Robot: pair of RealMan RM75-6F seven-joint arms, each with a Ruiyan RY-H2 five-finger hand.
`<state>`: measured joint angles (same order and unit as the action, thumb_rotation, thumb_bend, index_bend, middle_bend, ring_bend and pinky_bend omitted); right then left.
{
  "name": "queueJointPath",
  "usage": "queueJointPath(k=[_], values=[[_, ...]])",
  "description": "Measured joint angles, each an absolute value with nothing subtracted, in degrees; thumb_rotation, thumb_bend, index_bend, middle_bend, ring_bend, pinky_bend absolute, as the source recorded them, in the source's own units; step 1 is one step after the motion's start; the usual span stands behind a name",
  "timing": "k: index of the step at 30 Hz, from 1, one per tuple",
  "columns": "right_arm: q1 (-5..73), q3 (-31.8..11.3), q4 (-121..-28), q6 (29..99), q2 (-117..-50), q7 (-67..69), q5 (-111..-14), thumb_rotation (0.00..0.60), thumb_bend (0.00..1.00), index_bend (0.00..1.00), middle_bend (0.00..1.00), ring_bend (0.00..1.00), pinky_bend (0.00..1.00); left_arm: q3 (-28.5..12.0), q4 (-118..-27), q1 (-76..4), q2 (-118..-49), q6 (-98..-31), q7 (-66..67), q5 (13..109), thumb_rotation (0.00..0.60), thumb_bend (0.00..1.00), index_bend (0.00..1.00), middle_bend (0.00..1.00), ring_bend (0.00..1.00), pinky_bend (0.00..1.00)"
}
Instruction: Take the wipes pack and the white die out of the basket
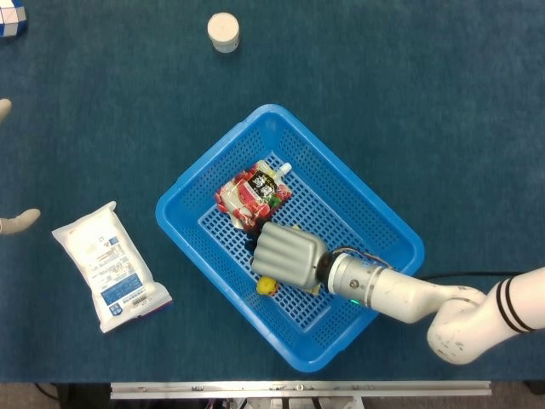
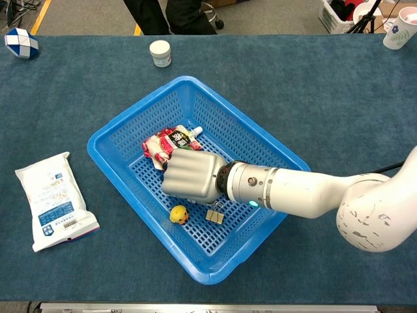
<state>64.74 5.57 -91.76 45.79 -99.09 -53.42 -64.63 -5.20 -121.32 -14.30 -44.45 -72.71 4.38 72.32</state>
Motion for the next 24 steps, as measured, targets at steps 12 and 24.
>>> queueJointPath(k=[12,24], values=[[61.4,4.3,-102.8,52.4,-88.8,-49.4,-69.6,0.600,0.28,0.56,0.40,0.26,0.33,-5.3,-121.4,-14.4,-44.1,-72.7,4.3,72.9,0.600,0.00,0.00,0.00,0.00,0.00],[52.3,1.6,-109.9,63.3,-69.2,-40.5,-68.9,0.600,0.28,0.56,0.40,0.26,0.33,-4.8,-120.8,-14.2,-44.1,-72.5,3.7,74.5,0.600,0.00,0.00,0.00,0.00,0.00]])
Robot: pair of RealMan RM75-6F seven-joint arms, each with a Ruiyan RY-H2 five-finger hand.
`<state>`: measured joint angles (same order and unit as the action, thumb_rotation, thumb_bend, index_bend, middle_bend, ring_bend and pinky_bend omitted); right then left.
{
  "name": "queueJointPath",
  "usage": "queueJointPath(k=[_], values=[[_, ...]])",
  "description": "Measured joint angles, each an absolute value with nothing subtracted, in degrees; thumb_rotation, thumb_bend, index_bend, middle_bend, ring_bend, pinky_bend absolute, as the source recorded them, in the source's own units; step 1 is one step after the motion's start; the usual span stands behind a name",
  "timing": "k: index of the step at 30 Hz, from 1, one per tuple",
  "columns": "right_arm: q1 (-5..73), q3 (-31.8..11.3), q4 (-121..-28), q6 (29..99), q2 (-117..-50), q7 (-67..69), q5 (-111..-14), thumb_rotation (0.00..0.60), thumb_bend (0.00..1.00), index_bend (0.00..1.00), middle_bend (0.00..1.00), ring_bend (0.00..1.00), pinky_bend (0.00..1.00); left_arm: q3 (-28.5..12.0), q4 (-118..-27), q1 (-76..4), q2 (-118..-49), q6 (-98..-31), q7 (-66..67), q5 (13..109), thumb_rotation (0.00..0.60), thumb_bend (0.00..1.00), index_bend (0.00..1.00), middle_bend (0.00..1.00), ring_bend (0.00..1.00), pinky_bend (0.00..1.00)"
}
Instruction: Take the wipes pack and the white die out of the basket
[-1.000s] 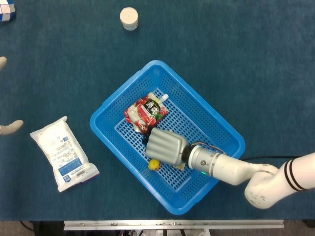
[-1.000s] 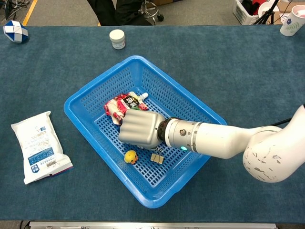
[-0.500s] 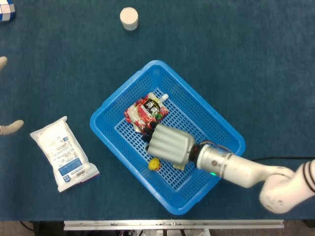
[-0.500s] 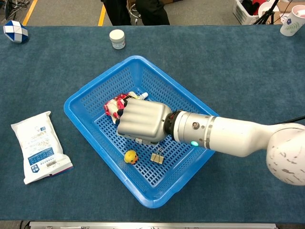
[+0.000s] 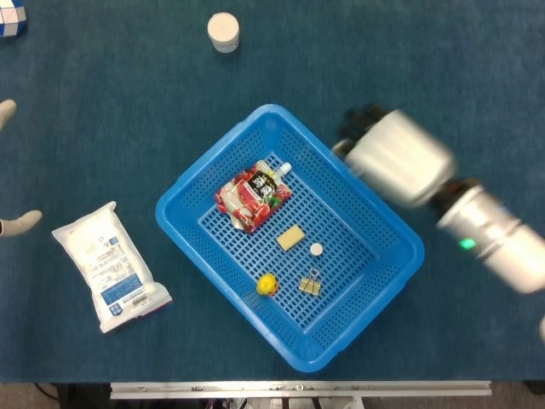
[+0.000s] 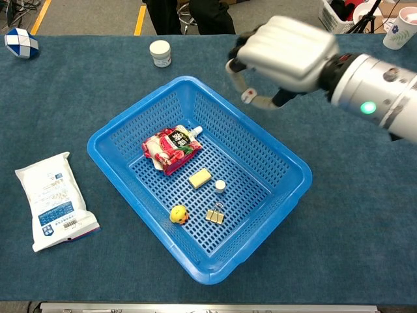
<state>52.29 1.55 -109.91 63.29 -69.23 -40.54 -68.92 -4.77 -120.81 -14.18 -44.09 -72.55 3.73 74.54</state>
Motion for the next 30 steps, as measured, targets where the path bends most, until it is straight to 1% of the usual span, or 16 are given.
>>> queueJointPath(k=[3,7,10,15,17,18,21,24,27,30], values=[[50.3,1.8,-108.0,63.4,-67.0,-38.3,-66.8,0.600,0.28,0.56,0.40,0.26,0.32,-4.8,-120.3,-14.4,-44.4,-72.1,3.5,74.9,0.600,0.00,0.00,0.00,0.00,0.00],[48.6,2.6,-103.3,62.4,-67.1,-37.4,-65.8,0.600,0.28,0.56,0.40,0.26,0.31,-4.9,-120.0,-15.1,-45.1,-71.3,4.0,74.7,0.600,0.00,0.00,0.00,0.00,0.00],[47.4,2.9,-99.1,61.0,-68.9,-36.0,-65.1,0.600,0.28,0.56,0.40,0.26,0.30,-5.1,-120.0,-15.7,-45.6,-70.8,4.8,74.3,0.600,0.00,0.00,0.00,0.00,0.00],[46.4,3.1,-91.8,58.3,-73.8,-34.9,-64.7,0.600,0.28,0.56,0.40,0.26,0.28,-5.3,-120.3,-15.9,-46.0,-71.2,6.3,73.8,0.600,0.00,0.00,0.00,0.00,0.00],[46.2,3.1,-88.7,57.0,-76.2,-34.7,-64.5,0.600,0.28,0.54,0.39,0.25,0.27,-5.3,-120.6,-15.9,-46.0,-71.2,6.4,73.6,0.600,0.00,0.00,0.00,0.00,0.00],[46.2,3.1,-87.4,56.5,-77.2,-34.7,-64.4,0.600,0.28,0.51,0.39,0.25,0.25,-5.3,-120.6,-15.9,-46.0,-71.3,6.5,73.5,0.600,0.00,0.00,0.00,0.00,0.00],[46.1,2.9,-83.7,54.6,-80.7,-34.9,-63.8,0.600,0.28,0.35,0.34,0.21,0.21,-5.2,-120.7,-15.7,-45.9,-71.6,6.8,73.4,0.600,0.00,0.00,0.00,0.00,0.00],[46.1,2.0,-82.6,53.1,-82.7,-35.4,-63.2,0.600,0.28,0.21,0.31,0.19,0.18,-5.1,-120.8,-15.6,-45.8,-71.7,7.0,73.2,0.600,0.00,0.00,0.00,0.00,0.00],[46.2,1.4,-83.2,53.1,-82.8,-36.1,-63.0,0.600,0.29,0.14,0.30,0.18,0.18,-5.1,-120.6,-15.6,-45.8,-71.5,6.6,73.0,0.600,0.00,0.00,0.00,0.00,0.00],[45.9,0.7,-85.3,54.2,-81.7,-36.4,-63.0,0.600,0.29,0.13,0.29,0.18,0.18,-5.1,-120.2,-15.6,-45.8,-71.6,6.4,72.7,0.600,0.00,0.00,0.00,0.00,0.00]])
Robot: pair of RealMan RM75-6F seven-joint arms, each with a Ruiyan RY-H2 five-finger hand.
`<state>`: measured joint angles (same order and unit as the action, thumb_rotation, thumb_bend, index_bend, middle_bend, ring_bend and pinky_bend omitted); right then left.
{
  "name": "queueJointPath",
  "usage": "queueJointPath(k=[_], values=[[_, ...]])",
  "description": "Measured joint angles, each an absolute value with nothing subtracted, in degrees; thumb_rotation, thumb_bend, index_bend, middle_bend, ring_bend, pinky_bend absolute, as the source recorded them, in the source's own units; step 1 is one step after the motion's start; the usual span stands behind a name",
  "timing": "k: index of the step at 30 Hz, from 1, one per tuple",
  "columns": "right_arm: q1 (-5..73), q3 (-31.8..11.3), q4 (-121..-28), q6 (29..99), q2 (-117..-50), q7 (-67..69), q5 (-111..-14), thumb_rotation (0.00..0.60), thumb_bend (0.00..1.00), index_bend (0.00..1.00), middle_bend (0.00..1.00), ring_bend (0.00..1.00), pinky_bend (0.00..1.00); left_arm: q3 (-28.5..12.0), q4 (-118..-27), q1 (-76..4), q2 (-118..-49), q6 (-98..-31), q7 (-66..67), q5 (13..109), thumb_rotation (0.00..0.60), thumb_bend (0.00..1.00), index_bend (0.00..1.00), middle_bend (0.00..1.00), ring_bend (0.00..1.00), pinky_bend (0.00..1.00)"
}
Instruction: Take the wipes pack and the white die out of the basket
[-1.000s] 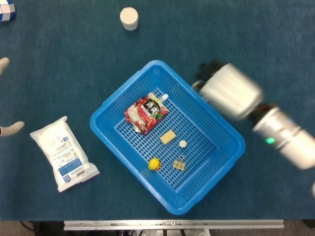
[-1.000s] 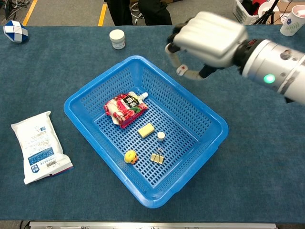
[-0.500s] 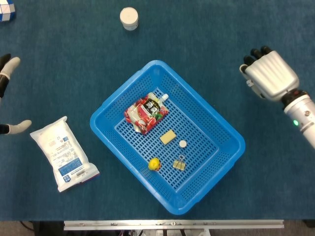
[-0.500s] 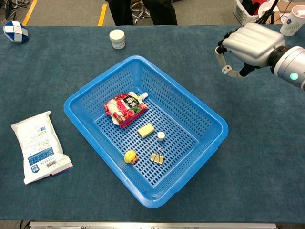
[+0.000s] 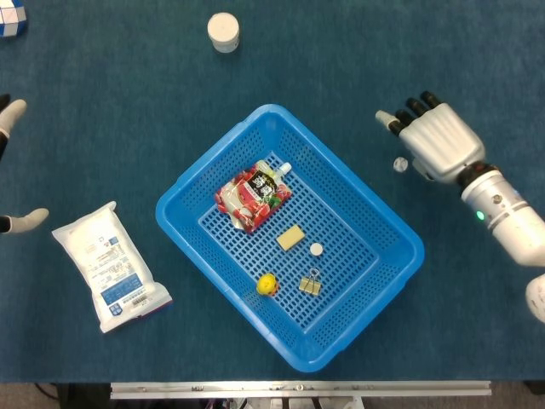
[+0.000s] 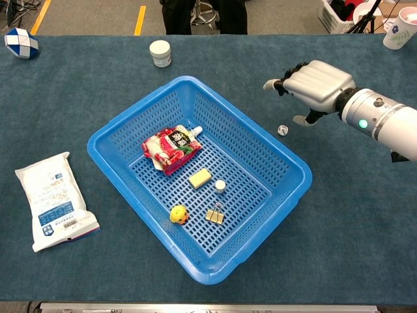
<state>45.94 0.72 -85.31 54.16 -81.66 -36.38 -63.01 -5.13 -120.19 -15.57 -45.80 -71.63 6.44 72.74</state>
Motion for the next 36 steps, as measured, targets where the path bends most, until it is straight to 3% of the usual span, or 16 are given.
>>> queueJointPath(k=[5,10,20,29,36], values=[[44.2,-0.4,-91.6,58.2,-76.4,-36.2,-63.1,0.600,0.29,0.15,0.30,0.18,0.18,-4.9,-119.7,-15.0,-45.6,-72.4,6.2,73.3,0.600,0.00,0.00,0.00,0.00,0.00],[40.3,-0.9,-99.0,64.7,-68.7,-35.6,-63.2,0.600,0.29,0.24,0.34,0.19,0.18,-4.8,-118.5,-14.9,-46.4,-73.0,7.4,74.0,0.600,0.00,0.00,0.00,0.00,0.00],[26.4,0.5,-110.6,81.8,-54.8,-33.6,-64.4,0.600,0.29,0.31,0.36,0.20,0.18,-4.4,-117.1,-13.9,-49.2,-76.1,13.7,72.7,0.600,0.00,0.01,0.00,0.00,0.00],[17.9,2.2,-113.1,88.6,-52.0,-31.4,-67.6,0.600,0.29,0.31,0.36,0.20,0.18,-2.3,-114.5,-11.1,-51.3,-78.8,16.4,72.6,0.600,0.00,0.04,0.00,0.00,0.00],[15.0,1.8,-112.0,89.5,-52.6,-29.9,-68.2,0.600,0.29,0.31,0.36,0.20,0.18,-0.6,-113.7,-9.3,-52.3,-79.1,17.6,71.8,0.600,0.00,0.04,0.00,0.00,0.00]])
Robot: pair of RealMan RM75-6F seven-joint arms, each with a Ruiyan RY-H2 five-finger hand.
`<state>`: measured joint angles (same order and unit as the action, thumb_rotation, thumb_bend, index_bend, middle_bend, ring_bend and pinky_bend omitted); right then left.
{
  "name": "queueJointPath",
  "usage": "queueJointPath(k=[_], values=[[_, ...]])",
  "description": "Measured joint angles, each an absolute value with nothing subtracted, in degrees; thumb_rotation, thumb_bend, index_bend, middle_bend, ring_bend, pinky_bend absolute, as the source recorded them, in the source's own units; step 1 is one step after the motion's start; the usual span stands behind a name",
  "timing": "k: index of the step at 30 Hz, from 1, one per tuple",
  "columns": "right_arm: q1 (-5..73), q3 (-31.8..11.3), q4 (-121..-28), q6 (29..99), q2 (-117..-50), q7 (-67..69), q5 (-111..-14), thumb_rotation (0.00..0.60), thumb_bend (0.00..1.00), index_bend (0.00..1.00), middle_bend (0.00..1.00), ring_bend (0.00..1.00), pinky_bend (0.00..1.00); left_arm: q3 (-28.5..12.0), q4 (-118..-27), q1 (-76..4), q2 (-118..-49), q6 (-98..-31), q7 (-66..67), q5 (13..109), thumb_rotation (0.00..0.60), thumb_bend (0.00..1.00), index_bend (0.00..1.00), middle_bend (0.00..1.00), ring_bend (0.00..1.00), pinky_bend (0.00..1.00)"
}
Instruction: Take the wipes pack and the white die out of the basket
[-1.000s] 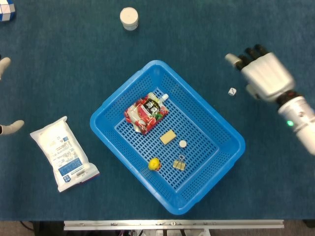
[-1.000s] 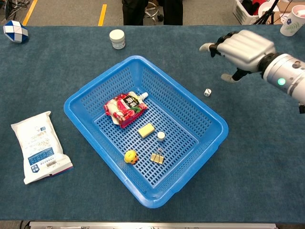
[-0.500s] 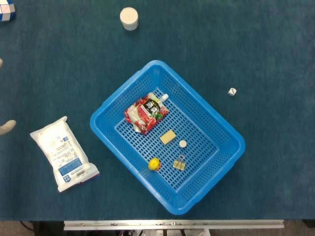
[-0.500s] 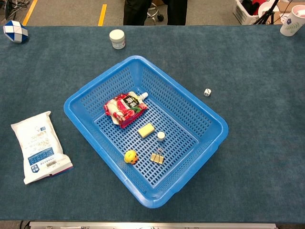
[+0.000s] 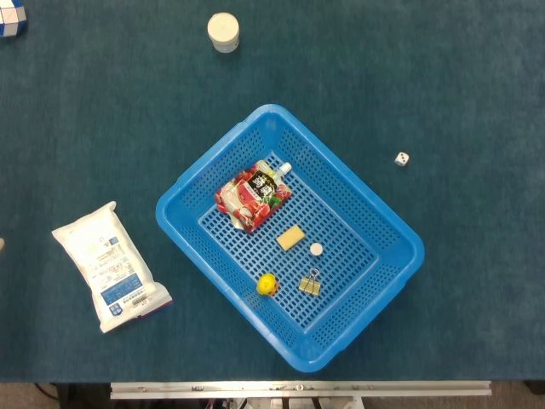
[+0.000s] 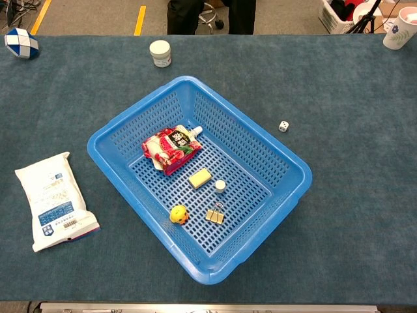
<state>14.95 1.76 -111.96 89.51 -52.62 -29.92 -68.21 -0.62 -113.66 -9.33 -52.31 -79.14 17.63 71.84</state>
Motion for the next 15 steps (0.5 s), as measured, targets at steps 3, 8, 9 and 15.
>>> queueJointPath(k=[3,8,9,15], values=[[14.0,1.7,-111.3,90.3,-53.2,-29.9,-69.7,0.600,0.29,0.31,0.36,0.20,0.18,-0.4,-113.3,-9.0,-52.3,-79.2,16.9,72.6,0.600,0.00,0.04,0.00,0.00,0.00],[11.0,2.0,-110.5,92.9,-54.7,-29.4,-72.3,0.600,0.29,0.31,0.36,0.20,0.18,-0.1,-112.6,-8.4,-51.3,-79.5,14.4,74.5,0.600,0.00,0.04,0.00,0.00,0.00],[10.4,2.1,-110.4,93.3,-54.9,-29.4,-72.6,0.600,0.29,0.31,0.36,0.20,0.18,0.1,-112.2,-8.2,-51.0,-79.6,13.7,75.1,0.600,0.00,0.04,0.00,0.00,0.00],[6.5,2.7,-109.9,95.8,-55.5,-28.9,-73.9,0.600,0.29,0.31,0.36,0.20,0.18,1.3,-110.1,-6.8,-49.5,-79.2,9.7,76.6,0.600,0.00,0.04,0.00,0.00,0.00]])
